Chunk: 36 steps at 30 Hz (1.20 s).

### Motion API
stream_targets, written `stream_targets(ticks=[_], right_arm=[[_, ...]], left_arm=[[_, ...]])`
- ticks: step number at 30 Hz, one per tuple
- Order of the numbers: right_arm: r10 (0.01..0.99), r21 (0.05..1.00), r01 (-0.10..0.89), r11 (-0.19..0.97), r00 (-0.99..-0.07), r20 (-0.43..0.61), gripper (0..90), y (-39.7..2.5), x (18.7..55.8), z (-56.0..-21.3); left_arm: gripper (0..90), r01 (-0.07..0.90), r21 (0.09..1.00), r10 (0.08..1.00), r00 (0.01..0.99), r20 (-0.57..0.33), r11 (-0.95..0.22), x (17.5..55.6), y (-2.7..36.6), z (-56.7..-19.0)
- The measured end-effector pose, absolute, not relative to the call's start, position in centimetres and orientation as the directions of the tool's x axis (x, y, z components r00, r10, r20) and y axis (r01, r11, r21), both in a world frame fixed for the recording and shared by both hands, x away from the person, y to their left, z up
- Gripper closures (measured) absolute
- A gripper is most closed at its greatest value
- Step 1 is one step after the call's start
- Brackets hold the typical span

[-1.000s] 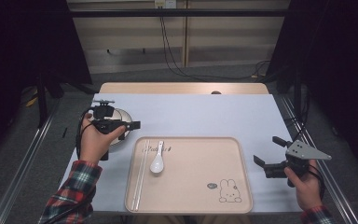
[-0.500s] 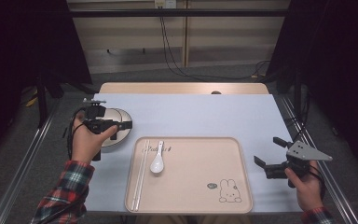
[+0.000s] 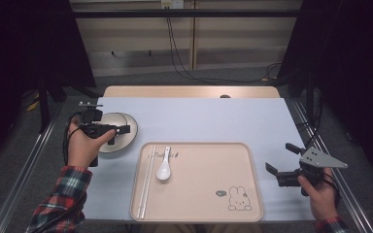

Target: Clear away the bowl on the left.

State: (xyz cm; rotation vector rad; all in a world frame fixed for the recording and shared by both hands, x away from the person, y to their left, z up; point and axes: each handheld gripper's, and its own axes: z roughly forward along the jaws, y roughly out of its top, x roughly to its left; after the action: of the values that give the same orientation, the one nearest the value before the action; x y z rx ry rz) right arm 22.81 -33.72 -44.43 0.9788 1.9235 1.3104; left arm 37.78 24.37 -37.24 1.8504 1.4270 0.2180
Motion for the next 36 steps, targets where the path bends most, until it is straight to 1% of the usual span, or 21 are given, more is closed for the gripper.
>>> stream_targets(ticks=[3,4,5,7,8,12,22,24,25,31,36], right_arm=[[0.837,0.943,0.235,0.235,-0.542,-0.073,0.0,-33.7,22.8,-44.4],[0.837,0.944,0.234,0.234,-0.543,-0.073,0.0,-33.6,22.8,-44.4],[0.836,0.944,0.231,0.235,-0.544,-0.075,0.0,-33.6,22.9,-44.4],[0.835,0.944,0.227,0.237,-0.545,-0.078,0.0,-33.6,23.0,-44.4],[0.836,0.943,0.232,0.238,-0.543,-0.077,0.0,-33.5,22.9,-44.4],[0.833,0.944,0.222,0.242,-0.546,-0.086,0.0,-33.4,23.0,-44.4],[0.828,0.943,0.224,0.245,-0.555,-0.083,0.0,-33.3,23.1,-44.4],[0.832,0.944,0.224,0.243,-0.548,-0.084,0.0,-33.2,23.1,-44.4],[0.827,0.943,0.223,0.246,-0.556,-0.084,0.0,-33.2,23.2,-44.4],[0.825,0.943,0.224,0.247,-0.559,-0.083,0.0,-33.0,23.3,-44.4],[0.824,0.943,0.221,0.249,-0.56,-0.086,0.0,-33.0,23.2,-44.4]], left_arm=[[10.9,0.749,0.66,0.888,0.337,-0.312,-0.052,37.7,24.6,-37.4],[10.9,0.753,0.654,0.887,0.348,-0.304,-0.071,37.6,24.9,-37.4],[10.9,0.752,0.657,0.889,0.334,-0.313,-0.051,37.6,24.9,-37.4],[10.9,0.755,0.653,0.891,0.338,-0.304,-0.063,37.5,25.3,-37.4],[10.9,0.752,0.658,0.895,0.318,-0.313,-0.037,37.4,25.4,-37.5],[11.0,0.753,0.656,0.903,0.313,-0.294,-0.047,37.4,26.1,-37.6],[11.2,0.757,0.652,0.913,0.291,-0.284,-0.039,37.3,27.0,-38.1],[11.3,0.756,0.655,0.92,0.269,-0.285,-0.018,37.3,27.0,-38.3],[11.4,0.76,0.649,0.919,0.279,-0.279,-0.034,37.3,27.3,-38.3],[12.4,0.76,0.65,0.929,0.241,-0.281,-0.001,37.4,27.7,-39.0],[12.9,0.763,0.646,0.936,0.231,-0.267,-0.004,37.5,28.1,-39.5]])
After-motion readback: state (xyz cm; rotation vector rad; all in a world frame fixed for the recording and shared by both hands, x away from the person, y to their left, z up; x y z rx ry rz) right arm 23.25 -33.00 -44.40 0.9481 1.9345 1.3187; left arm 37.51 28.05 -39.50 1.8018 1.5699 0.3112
